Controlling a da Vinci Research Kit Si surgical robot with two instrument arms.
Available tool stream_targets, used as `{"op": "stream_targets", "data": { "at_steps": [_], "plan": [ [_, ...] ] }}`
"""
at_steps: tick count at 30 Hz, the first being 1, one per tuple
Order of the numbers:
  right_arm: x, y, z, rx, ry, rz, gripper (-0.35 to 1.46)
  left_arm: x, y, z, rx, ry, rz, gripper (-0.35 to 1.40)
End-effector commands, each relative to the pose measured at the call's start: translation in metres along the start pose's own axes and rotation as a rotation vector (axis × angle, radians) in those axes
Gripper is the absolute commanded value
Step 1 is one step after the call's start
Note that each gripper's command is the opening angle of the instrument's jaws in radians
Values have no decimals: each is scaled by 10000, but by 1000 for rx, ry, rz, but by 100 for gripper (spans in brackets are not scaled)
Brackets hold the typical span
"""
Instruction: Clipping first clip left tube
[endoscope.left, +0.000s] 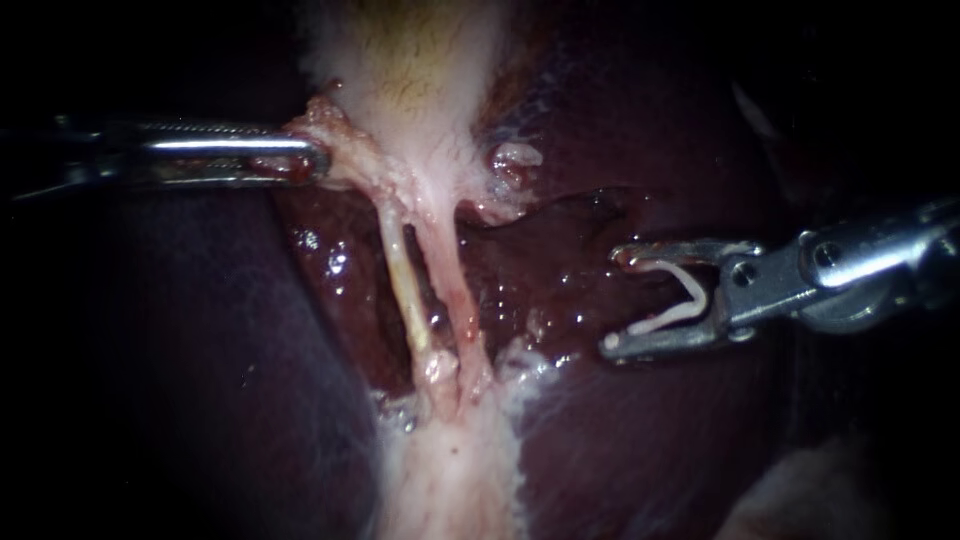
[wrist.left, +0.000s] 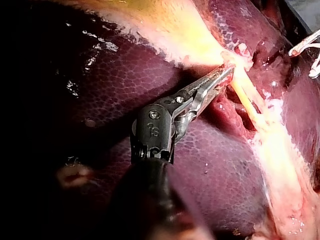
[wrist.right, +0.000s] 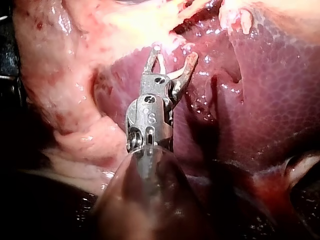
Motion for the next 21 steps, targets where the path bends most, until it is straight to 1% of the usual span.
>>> {"op": "stream_targets", "data": {
  "at_steps": [1,2,5,7,10,13,18,21],
  "plan": [
    [1,-1,1,6,6,1,50,-1,-1,1,1,0,1,-35],
    [3,-3,3,16,13,2,50,-2,0,1,2,0,1,-35],
    [10,-8,10,56,53,4,50,-2,0,2,2,0,1,-35],
    [17,-11,17,99,84,4,50,-2,0,2,2,0,1,-35],
    [25,-15,31,119,105,-4,50,-2,0,2,3,0,1,-35],
    [29,-19,47,132,107,-11,50,-2,1,3,6,1,1,-35],
    [29,-24,75,150,109,-26,50,-1,2,3,7,1,1,-35],
    [28,-26,93,164,109,-18,50,-1,3,4,8,2,1,-35]
  ]
}}
